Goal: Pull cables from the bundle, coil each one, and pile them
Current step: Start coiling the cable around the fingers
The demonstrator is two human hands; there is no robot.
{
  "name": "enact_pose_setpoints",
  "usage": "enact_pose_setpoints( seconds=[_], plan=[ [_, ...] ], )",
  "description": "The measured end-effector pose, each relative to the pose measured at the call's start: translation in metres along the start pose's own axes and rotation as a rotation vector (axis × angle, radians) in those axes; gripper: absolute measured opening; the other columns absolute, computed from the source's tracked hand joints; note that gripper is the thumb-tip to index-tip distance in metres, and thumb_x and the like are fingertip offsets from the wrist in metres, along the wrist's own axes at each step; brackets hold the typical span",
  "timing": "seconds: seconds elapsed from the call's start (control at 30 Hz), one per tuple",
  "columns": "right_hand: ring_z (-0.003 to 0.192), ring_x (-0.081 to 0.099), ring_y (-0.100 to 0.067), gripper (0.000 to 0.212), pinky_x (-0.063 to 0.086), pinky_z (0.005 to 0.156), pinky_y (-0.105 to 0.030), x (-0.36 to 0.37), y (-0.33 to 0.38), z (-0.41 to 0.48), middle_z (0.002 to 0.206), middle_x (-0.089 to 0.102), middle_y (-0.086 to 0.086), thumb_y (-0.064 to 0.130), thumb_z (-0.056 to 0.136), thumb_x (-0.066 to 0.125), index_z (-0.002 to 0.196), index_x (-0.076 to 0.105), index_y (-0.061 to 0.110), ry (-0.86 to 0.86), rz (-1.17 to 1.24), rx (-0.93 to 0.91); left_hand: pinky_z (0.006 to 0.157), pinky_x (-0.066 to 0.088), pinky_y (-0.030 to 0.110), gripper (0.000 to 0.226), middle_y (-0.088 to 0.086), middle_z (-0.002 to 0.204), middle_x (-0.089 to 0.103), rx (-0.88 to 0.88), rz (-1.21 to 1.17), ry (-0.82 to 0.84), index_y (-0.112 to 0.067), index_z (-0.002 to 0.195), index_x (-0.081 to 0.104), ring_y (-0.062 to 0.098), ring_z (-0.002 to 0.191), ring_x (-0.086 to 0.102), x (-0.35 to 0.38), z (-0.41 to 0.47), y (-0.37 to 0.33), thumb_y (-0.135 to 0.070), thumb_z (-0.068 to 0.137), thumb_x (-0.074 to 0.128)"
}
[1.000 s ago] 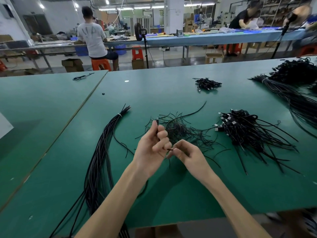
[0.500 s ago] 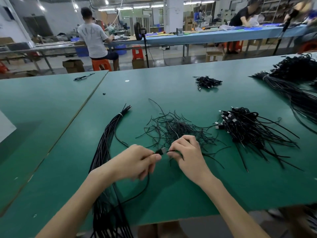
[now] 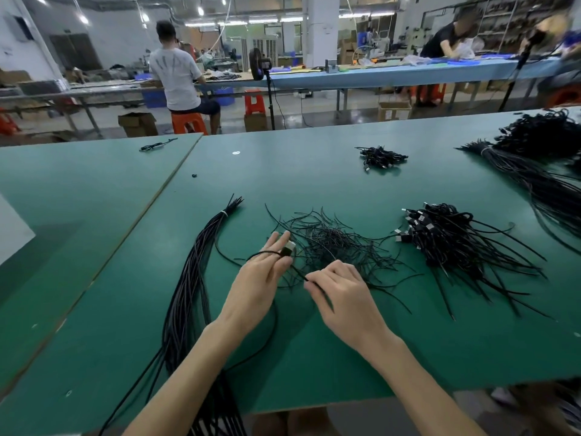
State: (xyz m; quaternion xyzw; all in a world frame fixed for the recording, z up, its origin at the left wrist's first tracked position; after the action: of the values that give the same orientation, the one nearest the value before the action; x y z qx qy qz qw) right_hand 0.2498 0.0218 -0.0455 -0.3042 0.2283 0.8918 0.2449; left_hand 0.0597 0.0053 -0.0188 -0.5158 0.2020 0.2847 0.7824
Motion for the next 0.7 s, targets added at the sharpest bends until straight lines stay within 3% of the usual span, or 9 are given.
enact_pose_setpoints(
  seconds=[0.07, 0.17, 0.3, 0.37, 0.43, 0.5, 0.53, 0.63, 0.7],
  plan=[
    [0.085, 0.055, -0.015, 0.022, 0.044, 0.089, -0.029, 0.002, 0.003, -0.001, 0.084, 0.068, 0.007, 0.025, 0.104, 0.054, 0.102, 0.071, 0.012, 0.011, -0.010, -0.038, 0.117, 0.030, 0.015, 0.050, -0.021, 0.148, 0.051, -0.132, -0.254, -0.028, -0.016, 0.137, 0.064, -0.005, 0.145, 0.035, 0.008, -0.001, -0.003, -0.046, 0.103, 0.041],
    [0.080, 0.055, -0.017, 0.021, 0.046, 0.084, -0.030, 0.002, 0.007, -0.001, 0.081, 0.068, 0.005, 0.023, 0.103, 0.053, 0.101, 0.070, 0.011, 0.011, -0.014, -0.082, 0.114, 0.037, 0.021, 0.052, -0.020, 0.134, 0.066, -0.329, -0.577, -0.085, -0.021, 0.132, 0.069, -0.005, 0.132, 0.052, 0.025, -0.006, -0.014, -0.054, 0.106, 0.038],
    [0.079, 0.056, -0.019, 0.024, 0.049, 0.079, -0.035, -0.001, 0.009, -0.002, 0.079, 0.069, 0.004, 0.023, 0.104, 0.051, 0.099, 0.071, 0.010, 0.083, -0.006, -0.064, 0.108, 0.049, 0.032, 0.060, 0.008, 0.127, 0.072, -0.516, -1.200, -0.160, -0.002, 0.127, 0.066, 0.017, 0.123, 0.066, 0.032, 0.011, -0.030, -0.044, 0.111, 0.028],
    [0.078, 0.055, -0.018, 0.029, 0.050, 0.079, -0.038, -0.002, 0.009, -0.002, 0.076, 0.068, 0.005, 0.027, 0.105, 0.048, 0.092, 0.069, 0.011, 0.133, 0.003, -0.026, 0.082, 0.060, 0.026, 0.055, 0.009, 0.106, 0.077, -0.539, -1.536, -0.206, -0.002, 0.111, 0.068, 0.015, 0.095, 0.075, 0.020, 0.020, -0.034, -0.042, 0.111, 0.030],
    [0.079, 0.055, -0.019, 0.034, 0.051, 0.081, -0.039, -0.001, 0.008, -0.001, 0.077, 0.067, 0.005, 0.031, 0.106, 0.045, 0.088, 0.066, 0.012, 0.175, 0.019, 0.017, 0.051, 0.046, 0.017, 0.044, -0.009, 0.069, 0.064, -0.523, -1.726, -0.149, -0.015, 0.083, 0.061, 0.003, 0.051, 0.056, 0.003, 0.020, -0.034, -0.041, 0.110, 0.037],
    [0.081, 0.055, -0.019, 0.033, 0.051, 0.082, -0.039, 0.000, 0.006, 0.000, 0.078, 0.067, 0.005, 0.032, 0.106, 0.046, 0.086, 0.064, 0.012, 0.196, 0.013, 0.030, 0.045, 0.027, 0.020, 0.049, -0.012, 0.051, 0.041, -0.457, -1.695, 0.035, -0.022, 0.068, 0.048, 0.005, 0.037, 0.029, -0.009, 0.014, -0.031, -0.041, 0.111, 0.036],
    [0.081, 0.055, -0.019, 0.032, 0.051, 0.082, -0.039, 0.001, 0.005, 0.000, 0.078, 0.067, 0.005, 0.032, 0.105, 0.048, 0.086, 0.064, 0.013, 0.192, -0.003, 0.022, 0.046, 0.022, 0.023, 0.051, -0.011, 0.048, 0.035, -0.426, -1.562, 0.126, -0.023, 0.065, 0.044, 0.006, 0.036, 0.022, -0.016, 0.009, -0.028, -0.043, 0.111, 0.035],
    [0.081, 0.057, -0.017, 0.035, 0.051, 0.083, -0.035, 0.003, 0.003, -0.001, 0.079, 0.068, 0.007, 0.040, 0.103, 0.050, 0.086, 0.067, 0.014, 0.174, -0.052, 0.010, 0.047, 0.017, 0.028, 0.058, -0.003, 0.046, 0.031, -0.318, -0.836, 0.288, -0.021, 0.059, 0.041, 0.013, 0.040, 0.020, -0.030, -0.004, -0.021, -0.051, 0.108, 0.042],
    [0.081, 0.056, -0.016, 0.039, 0.049, 0.084, -0.032, 0.006, 0.001, -0.002, 0.079, 0.069, 0.007, 0.047, 0.100, 0.051, 0.085, 0.068, 0.015, 0.173, -0.081, 0.006, 0.045, 0.025, 0.024, 0.063, 0.000, 0.046, 0.036, -0.244, -0.462, 0.359, -0.021, 0.052, 0.045, 0.016, 0.041, 0.028, -0.032, -0.009, -0.024, -0.054, 0.106, 0.042]
  ],
)
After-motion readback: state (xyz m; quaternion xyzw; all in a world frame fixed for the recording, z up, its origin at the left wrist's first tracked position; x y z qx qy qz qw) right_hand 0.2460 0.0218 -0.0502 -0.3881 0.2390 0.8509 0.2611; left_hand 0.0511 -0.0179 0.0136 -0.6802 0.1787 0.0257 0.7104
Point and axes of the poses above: each hand's wrist, its own z-axis towards the middle knuckle, its own x-axis out of the palm, y = z × x, the point moved 1 cm from there along z, towards the middle knuckle
